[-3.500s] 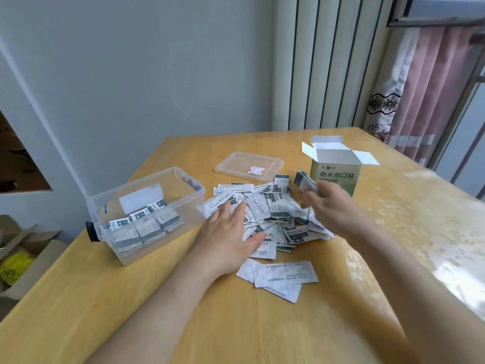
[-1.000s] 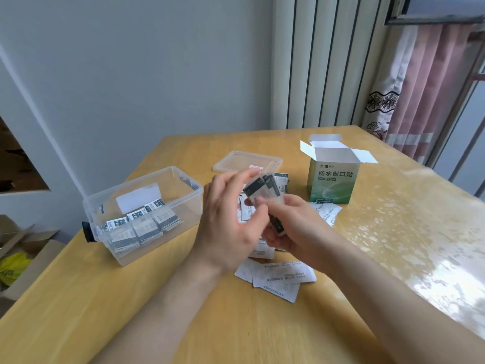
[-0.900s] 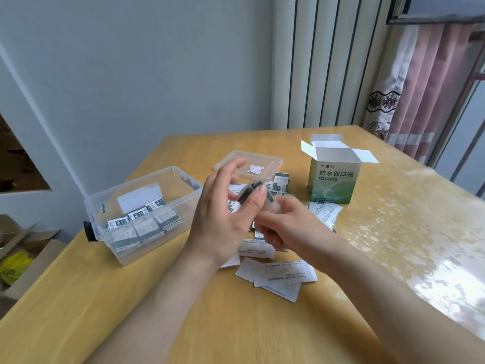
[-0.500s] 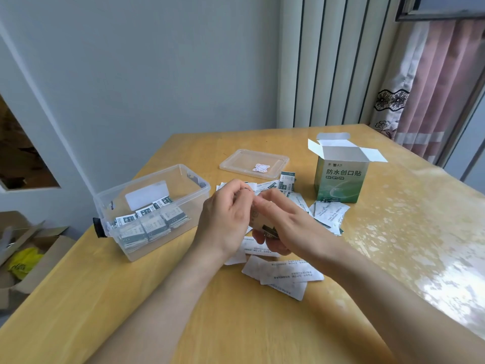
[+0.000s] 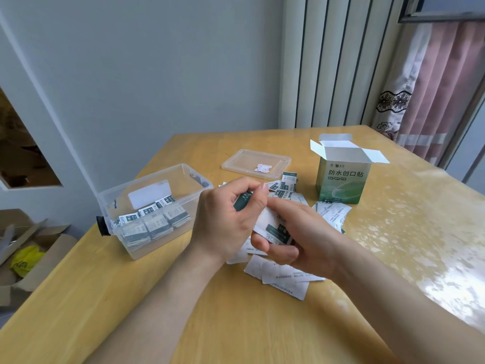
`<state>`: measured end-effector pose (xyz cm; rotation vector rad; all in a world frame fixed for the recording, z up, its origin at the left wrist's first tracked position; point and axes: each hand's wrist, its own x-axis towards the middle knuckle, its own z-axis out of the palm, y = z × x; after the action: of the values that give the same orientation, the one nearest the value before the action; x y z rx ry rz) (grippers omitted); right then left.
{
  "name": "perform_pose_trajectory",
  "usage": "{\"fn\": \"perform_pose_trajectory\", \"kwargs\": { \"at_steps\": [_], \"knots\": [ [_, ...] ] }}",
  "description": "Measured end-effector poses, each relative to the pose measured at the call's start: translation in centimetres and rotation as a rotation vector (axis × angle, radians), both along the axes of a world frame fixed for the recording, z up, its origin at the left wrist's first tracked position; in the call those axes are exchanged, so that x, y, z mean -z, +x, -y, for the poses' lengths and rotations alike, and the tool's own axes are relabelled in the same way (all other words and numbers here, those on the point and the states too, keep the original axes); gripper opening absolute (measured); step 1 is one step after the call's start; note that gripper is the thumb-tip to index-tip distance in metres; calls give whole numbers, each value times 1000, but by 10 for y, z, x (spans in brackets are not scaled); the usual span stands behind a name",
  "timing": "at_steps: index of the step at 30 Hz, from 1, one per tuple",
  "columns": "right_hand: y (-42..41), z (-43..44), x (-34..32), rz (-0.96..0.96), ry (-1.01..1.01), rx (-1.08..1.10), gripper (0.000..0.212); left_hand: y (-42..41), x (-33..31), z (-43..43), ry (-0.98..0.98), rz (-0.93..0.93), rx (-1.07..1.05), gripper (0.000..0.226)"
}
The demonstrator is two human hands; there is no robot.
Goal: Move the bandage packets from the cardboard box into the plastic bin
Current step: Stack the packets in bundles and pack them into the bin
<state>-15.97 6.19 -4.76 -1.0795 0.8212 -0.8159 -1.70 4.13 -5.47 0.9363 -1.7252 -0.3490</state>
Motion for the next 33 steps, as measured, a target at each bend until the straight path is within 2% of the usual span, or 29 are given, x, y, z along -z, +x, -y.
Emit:
{"fn": "perform_pose_trajectory", "kwargs": {
  "at_steps": [3,6,10,15,19,24,27,33],
  "knots": [
    [3,-1,0,66,90,-22,23,-2,2,-1,60,-134,-4,32],
    [4,-1,1,96,125,-41,24,-4,3,-1,133,-218,20,26],
    [3,2,0,195,148,-50,22,-5,-5,-6,22,-209,127,11],
    [4,0,0,233,199,-121,46,-2,-8,-8,-40,-210,142,18],
    [7,-4,-1,33,69,-72,34,-2,-11,-7,41,-228,82,23],
    [0,4,2,-205,-254,109,36,9,-9,7,176,-84,-103,20],
    [-5,3,-1,-365,-474,57,35,10,-8,8,265,22,-194,22],
    [5,-2,5,-436,-532,-6,34,3,-10,9,406,105,-277,22]
  ]
}}
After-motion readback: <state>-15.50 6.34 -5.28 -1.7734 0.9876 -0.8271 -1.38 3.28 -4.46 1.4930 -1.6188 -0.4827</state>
